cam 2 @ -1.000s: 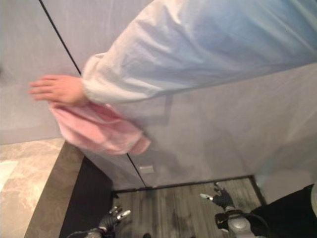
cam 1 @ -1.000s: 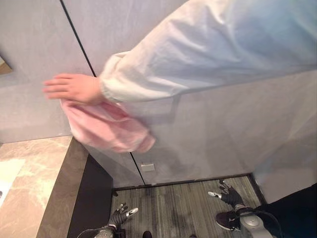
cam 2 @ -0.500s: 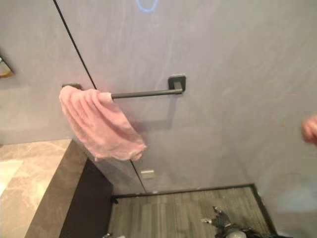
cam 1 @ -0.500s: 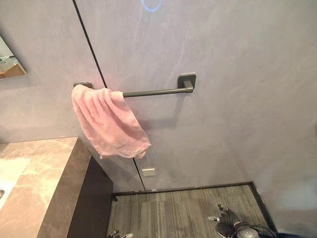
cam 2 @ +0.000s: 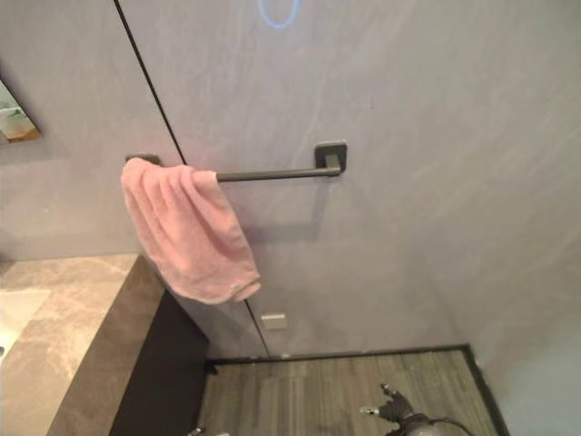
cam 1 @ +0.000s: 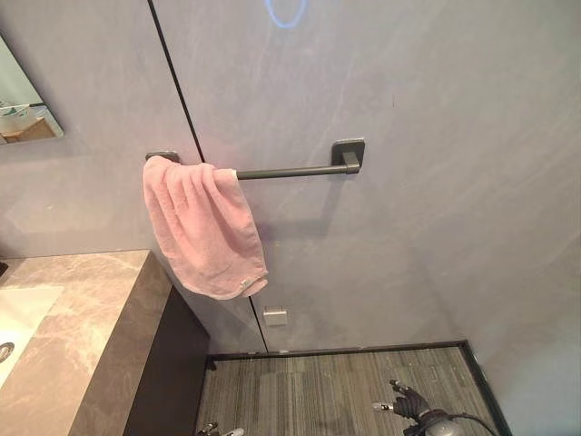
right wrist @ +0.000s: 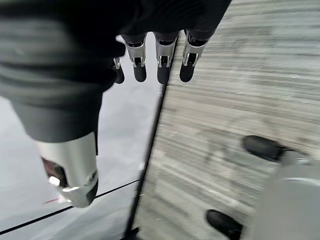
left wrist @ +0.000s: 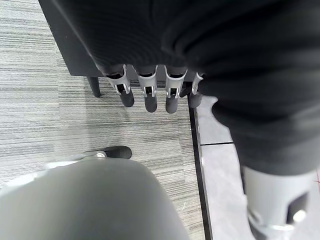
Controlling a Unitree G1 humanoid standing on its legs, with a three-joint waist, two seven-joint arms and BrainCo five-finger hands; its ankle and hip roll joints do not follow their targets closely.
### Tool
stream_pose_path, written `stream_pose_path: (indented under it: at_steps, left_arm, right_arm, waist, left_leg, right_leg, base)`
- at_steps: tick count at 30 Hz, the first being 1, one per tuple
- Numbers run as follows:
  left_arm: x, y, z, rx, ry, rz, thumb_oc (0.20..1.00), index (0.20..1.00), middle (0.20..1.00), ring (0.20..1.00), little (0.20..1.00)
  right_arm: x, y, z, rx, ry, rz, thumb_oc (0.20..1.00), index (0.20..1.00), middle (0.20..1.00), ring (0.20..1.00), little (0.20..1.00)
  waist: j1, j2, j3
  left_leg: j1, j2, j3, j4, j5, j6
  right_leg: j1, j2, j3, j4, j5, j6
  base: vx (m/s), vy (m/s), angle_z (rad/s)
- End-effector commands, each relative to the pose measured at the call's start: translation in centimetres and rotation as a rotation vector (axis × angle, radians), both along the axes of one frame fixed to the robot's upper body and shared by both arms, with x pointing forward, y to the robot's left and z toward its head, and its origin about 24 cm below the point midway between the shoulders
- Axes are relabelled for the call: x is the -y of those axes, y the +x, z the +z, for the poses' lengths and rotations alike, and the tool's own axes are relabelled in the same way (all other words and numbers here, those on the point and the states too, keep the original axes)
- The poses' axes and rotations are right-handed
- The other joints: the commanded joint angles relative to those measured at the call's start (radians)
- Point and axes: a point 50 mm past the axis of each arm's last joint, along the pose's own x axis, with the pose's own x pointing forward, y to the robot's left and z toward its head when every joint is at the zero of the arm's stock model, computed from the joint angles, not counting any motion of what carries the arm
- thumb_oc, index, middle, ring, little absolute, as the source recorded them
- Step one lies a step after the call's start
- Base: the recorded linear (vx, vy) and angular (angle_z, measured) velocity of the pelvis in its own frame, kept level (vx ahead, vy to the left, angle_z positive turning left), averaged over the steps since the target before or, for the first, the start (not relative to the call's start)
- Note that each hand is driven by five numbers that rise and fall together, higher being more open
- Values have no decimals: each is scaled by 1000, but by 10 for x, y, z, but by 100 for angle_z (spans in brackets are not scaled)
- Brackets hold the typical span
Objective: Put brush and paste in cup on sink, flatten towel.
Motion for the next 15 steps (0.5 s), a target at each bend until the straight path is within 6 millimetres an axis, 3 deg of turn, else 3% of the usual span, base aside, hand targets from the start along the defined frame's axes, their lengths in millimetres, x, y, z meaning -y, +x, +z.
stream_pose_path:
  at_steps: [1, 2, 4, 5, 10, 15]
  left_arm:
    - [-5, 20, 3, 27, 42, -36, 1000, 1000, 1000, 1000, 1000]
    - [-5, 20, 3, 27, 42, -37, 1000, 1000, 1000, 1000, 1000]
    - [-4, 17, 2, 22, 43, -26, 1000, 1000, 1000, 1000, 1000]
    - [-2, 16, 1, 19, 46, -17, 1000, 1000, 1000, 1000, 1000]
    - [2, 13, 0, 12, 36, 11, 1000, 1000, 1000, 1000, 1000]
    - [2, 8, -1, -3, 43, -5, 1000, 1000, 1000, 1000, 1000]
  right_arm:
    - [-21, 51, 33, 236, 85, 58, 1000, 1000, 1000, 1000, 1000]
    - [-21, 51, 33, 236, 85, 58, 1000, 1000, 1000, 1000, 1000]
    - [-32, 72, 58, 373, 128, 101, 1000, 1000, 1000, 1000, 1000]
    - [-40, 89, 81, 487, 156, 130, 1000, 1000, 1000, 1000, 1000]
    - [-54, 125, 127, 700, 190, 169, 1000, 1000, 1000, 1000, 1000]
    - [-60, 144, 153, 801, 202, 168, 1000, 1000, 1000, 1000, 1000]
  waist:
    - [25, -57, 29]
    - [25, -56, 29]
    - [28, -54, 28]
    - [32, -52, 28]
    - [56, -49, 27]
    - [82, -51, 27]
  left_leg:
    - [33, -8, 22, 88, -180, 2]
    - [33, -8, 22, 88, -180, 2]
    - [32, -7, 18, 86, -179, 2]
    - [31, -8, 15, 84, -178, 3]
    - [20, -13, -1, 82, -174, 4]
    - [7, -20, -18, 81, -169, 5]
  right_leg:
    - [-32, -72, -66, 46, -79, 39]
    - [-32, -72, -66, 46, -79, 39]
    - [-33, -74, -67, 48, -80, 40]
    - [-32, -75, -70, 48, -80, 40]
    - [-39, -79, -82, 51, -78, 41]
    - [-43, -82, -96, 50, -76, 41]
  base:
    - [0, 0, 0]
    - [0, 0, 0]
    - [0, 18, 2]
    - [4, 36, 6]
    - [12, 37, 13]
    - [16, 30, 18]
